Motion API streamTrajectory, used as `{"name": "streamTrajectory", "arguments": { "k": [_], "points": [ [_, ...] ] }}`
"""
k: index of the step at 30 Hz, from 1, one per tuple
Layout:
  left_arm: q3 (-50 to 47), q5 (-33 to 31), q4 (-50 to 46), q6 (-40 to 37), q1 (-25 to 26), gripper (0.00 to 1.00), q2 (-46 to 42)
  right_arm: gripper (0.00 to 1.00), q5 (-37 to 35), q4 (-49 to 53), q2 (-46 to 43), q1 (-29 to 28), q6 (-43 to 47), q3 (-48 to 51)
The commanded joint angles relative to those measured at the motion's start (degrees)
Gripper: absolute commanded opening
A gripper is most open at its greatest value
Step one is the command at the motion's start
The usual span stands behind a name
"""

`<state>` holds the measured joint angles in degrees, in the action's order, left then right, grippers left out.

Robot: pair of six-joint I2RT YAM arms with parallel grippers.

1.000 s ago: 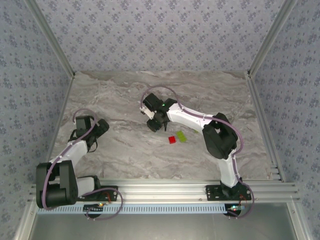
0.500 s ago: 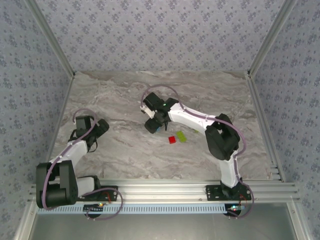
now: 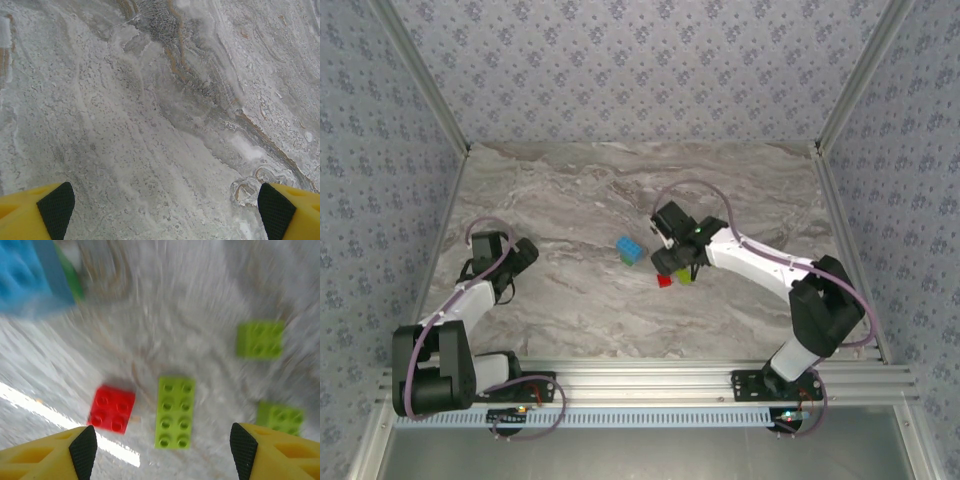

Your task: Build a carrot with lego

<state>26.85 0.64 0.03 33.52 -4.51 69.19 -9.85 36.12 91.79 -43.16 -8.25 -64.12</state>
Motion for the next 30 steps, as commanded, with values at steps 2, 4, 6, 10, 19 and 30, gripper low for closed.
{"name": "streamTrajectory", "arguments": {
  "k": [2,4,6,10,19,30],
  "points": [
    [1.89,0.59,0.46,-0.91,-0.48,0.97,-0.16,0.74,1.49,-5.64,-0.97,-1.94,-8.91,4.92],
    [1.84,0.59,0.41,-0.93,-0.5,0.97,-0.21,0.74,1.4,-6.77,-0.61,-2.69,-10.17,5.87],
    [1.82,0.52,0.28,-0.92,-0.5,0.97,-0.3,0.73,1.14,-7.29,0.12,-3.11,-10.77,6.11],
    [1.81,0.53,0.29,-0.91,-0.45,0.97,-0.28,0.73,1.4,-8.06,1.51,-3.64,-10.99,5.7],
    [1.91,0.5,0.31,-0.91,-0.46,0.97,-0.19,0.68,2.74,-10.37,6.76,-3.65,-11.5,4.27],
    [1.98,0.57,0.32,-0.92,-0.46,0.97,-0.12,0.44,3.78,-11.86,10.17,-3.75,-11.88,3.29]
  ]
}}
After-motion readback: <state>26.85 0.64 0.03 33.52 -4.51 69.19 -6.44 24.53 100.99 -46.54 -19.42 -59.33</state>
